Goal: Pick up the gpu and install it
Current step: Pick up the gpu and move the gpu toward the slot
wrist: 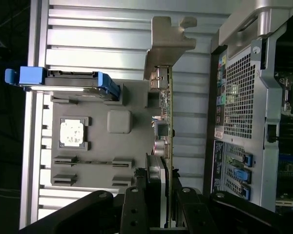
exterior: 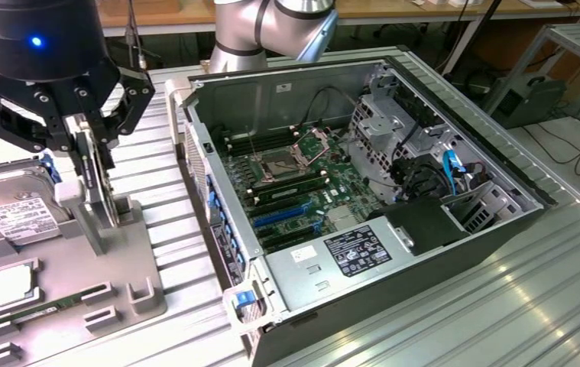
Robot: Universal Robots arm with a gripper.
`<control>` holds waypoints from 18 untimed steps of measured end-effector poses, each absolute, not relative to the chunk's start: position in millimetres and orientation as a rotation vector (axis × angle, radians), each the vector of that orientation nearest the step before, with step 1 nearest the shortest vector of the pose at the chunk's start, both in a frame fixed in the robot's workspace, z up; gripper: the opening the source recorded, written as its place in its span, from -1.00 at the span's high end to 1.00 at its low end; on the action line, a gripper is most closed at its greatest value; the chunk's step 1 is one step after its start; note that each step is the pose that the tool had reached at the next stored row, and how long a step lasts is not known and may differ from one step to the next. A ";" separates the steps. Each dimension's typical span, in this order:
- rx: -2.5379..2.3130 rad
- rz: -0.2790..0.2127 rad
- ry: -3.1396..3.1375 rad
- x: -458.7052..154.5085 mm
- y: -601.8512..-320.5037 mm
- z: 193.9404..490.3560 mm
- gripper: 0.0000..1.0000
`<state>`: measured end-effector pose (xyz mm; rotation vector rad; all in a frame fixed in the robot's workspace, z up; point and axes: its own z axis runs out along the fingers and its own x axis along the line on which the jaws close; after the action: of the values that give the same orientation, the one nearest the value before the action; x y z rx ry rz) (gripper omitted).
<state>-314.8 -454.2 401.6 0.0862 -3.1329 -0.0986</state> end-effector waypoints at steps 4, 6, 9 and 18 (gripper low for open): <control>0.086 -0.099 -3.133 -314.8 -454.2 408.9 0.44; 0.086 -0.099 -3.133 -314.8 -454.2 411.8 0.44; 0.086 -0.099 -3.133 -314.8 -454.2 416.1 0.44; 0.086 -0.099 -3.133 -314.8 -454.2 431.3 0.44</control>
<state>-314.8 -454.2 431.3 0.0863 -3.1329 -0.0987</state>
